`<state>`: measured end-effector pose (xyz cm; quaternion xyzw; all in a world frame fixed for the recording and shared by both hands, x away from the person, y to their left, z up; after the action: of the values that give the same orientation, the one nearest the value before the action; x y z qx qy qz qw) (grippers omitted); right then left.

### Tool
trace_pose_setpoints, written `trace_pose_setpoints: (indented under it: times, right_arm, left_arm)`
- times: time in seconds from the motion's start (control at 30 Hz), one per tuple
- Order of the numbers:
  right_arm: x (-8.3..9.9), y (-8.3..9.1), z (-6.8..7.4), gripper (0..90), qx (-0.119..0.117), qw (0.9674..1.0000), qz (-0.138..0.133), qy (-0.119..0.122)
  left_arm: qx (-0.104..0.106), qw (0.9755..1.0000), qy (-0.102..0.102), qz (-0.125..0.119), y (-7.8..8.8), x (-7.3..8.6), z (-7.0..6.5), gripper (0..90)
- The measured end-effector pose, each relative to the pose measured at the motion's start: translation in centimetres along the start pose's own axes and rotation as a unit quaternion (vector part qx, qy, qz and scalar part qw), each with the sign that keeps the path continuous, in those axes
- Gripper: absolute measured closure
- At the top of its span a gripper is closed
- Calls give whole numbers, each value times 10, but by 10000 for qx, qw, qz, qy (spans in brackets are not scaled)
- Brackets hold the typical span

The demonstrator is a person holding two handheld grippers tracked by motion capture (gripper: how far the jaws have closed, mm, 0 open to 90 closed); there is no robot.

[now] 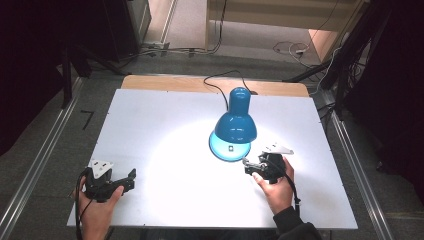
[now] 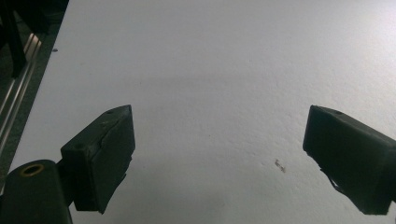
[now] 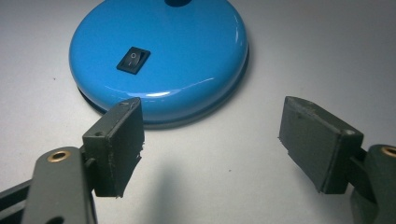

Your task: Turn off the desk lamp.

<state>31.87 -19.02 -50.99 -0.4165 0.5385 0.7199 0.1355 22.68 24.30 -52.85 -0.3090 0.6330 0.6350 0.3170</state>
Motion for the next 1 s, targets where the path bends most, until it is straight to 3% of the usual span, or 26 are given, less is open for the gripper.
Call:
trace_pose_setpoints:
  times: [0.13,0.17,0.2,0.37,0.43,0.67,1.0]
  right_arm:
    - [-2,0,4,347,-39,10000,-61,10]
    - [-3,1,6,467,-93,9998,-145,68]
    - [-3,1,6,467,-93,9998,-145,68]
    - [-6,1,12,805,-251,9990,-352,95]
    - [-8,-1,15,879,-356,9984,-424,59]
    - [-13,-14,29,885,-483,9979,-416,76]
    - [-14,-25,35,884,-471,9979,-451,6]
  left_arm:
    - [-5,10000,-6,17,0,0,0,103]
    - [2,10000,-3,10,0,0,0,103]
    - [3,10000,4,2,0,0,0,103]
    - [5,10000,-13,21,0,0,0,103]
    - [19,10000,-7,10,0,0,0,103]
    - [18,10000,14,-4,0,0,1,103]
    - [18,10000,16,-2,1,1,3,103]
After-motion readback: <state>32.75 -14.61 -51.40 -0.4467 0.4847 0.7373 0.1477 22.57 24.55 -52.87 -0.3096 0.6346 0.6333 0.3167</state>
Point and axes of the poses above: each handheld gripper's, and its own axes: y roughly backward along the jaws, x roughly out of its underside, z roughly to its left, the point moved 3 cm from there along -y, roughly forward along the jaws, and after that the axes turned 4 degrees about -x, right-handed, at the moved point
